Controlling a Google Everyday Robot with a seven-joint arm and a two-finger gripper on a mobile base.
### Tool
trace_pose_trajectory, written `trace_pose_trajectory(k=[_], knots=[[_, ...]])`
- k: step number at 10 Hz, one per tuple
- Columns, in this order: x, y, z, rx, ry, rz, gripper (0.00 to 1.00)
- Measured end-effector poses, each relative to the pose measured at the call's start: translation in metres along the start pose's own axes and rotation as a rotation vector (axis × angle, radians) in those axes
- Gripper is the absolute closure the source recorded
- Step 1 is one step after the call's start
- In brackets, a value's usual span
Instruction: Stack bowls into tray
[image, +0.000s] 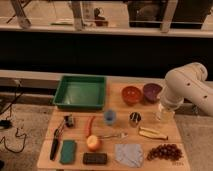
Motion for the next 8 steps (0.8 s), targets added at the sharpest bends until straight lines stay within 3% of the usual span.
trace_pose_trajectory(k=[5, 8], knots=[[-0.022, -0.029, 0.003, 0.026, -0.018, -0.017, 0.2], [-0.035, -0.041, 0.009, 0.019, -0.022, -0.033, 0.2]])
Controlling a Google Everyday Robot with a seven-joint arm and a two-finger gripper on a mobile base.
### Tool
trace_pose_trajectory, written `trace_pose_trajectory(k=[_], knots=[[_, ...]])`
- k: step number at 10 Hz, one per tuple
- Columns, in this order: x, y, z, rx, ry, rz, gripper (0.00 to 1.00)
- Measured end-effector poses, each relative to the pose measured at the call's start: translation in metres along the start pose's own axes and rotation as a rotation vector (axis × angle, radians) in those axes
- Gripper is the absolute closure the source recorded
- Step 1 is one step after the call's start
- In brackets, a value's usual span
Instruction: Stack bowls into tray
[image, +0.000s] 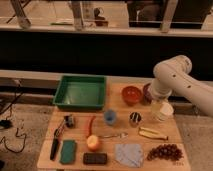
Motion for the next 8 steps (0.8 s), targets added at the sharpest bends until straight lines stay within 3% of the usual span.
trace_pose_trajectory(k=[5, 8], knots=[[0.003, 0.002, 0.002, -0.004, 0.0, 0.006, 0.2], [-0.02, -0.016, 0.009, 0.034, -0.01, -0.002, 0.2]])
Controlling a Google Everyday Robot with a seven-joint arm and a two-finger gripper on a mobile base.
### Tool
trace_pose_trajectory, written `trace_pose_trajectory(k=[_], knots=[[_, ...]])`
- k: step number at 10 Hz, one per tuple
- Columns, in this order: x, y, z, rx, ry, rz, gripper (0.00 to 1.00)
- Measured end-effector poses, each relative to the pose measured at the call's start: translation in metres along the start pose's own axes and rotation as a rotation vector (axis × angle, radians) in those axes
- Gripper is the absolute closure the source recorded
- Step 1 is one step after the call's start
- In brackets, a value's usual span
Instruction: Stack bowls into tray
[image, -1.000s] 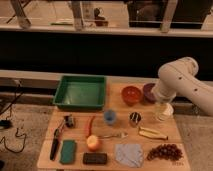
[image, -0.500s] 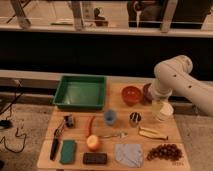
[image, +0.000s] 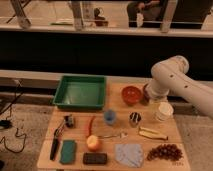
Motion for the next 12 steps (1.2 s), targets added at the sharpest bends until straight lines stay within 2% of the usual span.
trace_pose_trajectory(k=[2, 5, 7, 12], knots=[[-0.024, -0.021, 0.007, 0.037, -0.012, -0.012, 0.2], [-0.032, -0.043, 0.018, 0.064, -0.025, -0.011, 0.2], [-0.032, -0.046, 0.032, 0.058, -0.029, -0.003, 0.2], [-0.039, -0.043, 0.074, 0.01, -0.049, -0.009, 0.2]])
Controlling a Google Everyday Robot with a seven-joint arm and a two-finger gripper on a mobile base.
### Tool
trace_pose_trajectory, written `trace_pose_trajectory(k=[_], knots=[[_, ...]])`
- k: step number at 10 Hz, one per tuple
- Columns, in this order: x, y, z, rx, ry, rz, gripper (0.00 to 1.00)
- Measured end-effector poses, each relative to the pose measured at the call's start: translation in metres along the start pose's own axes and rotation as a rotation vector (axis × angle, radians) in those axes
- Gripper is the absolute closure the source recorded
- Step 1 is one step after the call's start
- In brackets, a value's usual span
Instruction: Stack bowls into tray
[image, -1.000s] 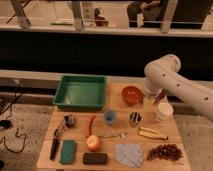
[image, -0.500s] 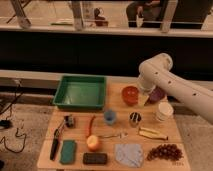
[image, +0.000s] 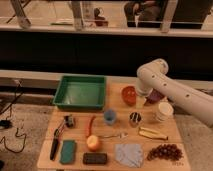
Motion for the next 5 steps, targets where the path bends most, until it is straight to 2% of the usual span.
trace_pose_trajectory(k=[3, 5], knots=[[-0.017, -0.009, 0.02, -0.025, -0.007, -0.048, 0.2], [-0.014, -0.009, 0.018, -0.024, -0.007, -0.042, 0.2]])
